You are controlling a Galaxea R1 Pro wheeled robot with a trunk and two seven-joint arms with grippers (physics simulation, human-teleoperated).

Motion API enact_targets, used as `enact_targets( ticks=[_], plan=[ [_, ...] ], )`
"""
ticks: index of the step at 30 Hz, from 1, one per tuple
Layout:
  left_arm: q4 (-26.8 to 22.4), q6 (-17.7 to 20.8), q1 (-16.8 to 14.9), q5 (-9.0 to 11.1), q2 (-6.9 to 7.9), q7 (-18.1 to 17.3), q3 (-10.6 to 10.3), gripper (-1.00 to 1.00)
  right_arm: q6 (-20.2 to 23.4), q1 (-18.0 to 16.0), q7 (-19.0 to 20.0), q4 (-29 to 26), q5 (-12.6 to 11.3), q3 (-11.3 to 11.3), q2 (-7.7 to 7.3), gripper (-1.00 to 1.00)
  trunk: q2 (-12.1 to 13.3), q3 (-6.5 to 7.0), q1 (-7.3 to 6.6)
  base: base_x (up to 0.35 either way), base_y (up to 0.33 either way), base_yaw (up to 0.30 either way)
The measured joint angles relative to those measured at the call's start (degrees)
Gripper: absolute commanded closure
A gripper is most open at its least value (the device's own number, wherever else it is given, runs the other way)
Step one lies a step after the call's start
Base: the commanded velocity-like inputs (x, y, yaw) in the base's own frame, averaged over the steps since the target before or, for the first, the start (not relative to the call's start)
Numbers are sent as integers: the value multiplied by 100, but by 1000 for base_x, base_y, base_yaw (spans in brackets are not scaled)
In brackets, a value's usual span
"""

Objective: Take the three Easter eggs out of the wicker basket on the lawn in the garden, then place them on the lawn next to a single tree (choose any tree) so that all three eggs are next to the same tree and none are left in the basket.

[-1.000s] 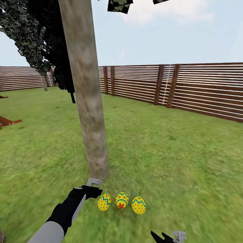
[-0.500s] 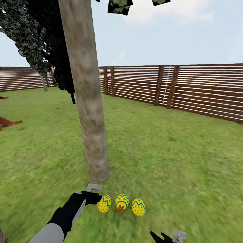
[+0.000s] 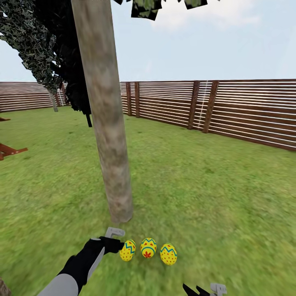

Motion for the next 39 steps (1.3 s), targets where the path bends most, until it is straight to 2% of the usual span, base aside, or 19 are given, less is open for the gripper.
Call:
enact_targets(
  ticks=[5, 9, 19, 39],
  plan=[
    [363, -112, 0, 7, -1, 3, 3, -100, 0, 0, 0, 11, 0, 0, 4, -100, 201, 90, -110, 0, 0, 0],
    [469, -134, 0, 10, -1, 6, 4, -100, 0, 0, -6, 13, 0, 0, 10, -100, 361, 162, -198, 0, 0, 0],
    [527, -270, -1, -5, -2, 46, 4, -100, 0, 0, -267, 22, 3, 1, 13, -100, 762, 341, -418, 0, 0, 0],
    [529, -329, -1, -5, -1, 129, 4, -100, 0, 0, -291, 68, 4, -9, 10, -100, 1565, 701, -857, 0, 0, 0]
  ],
)
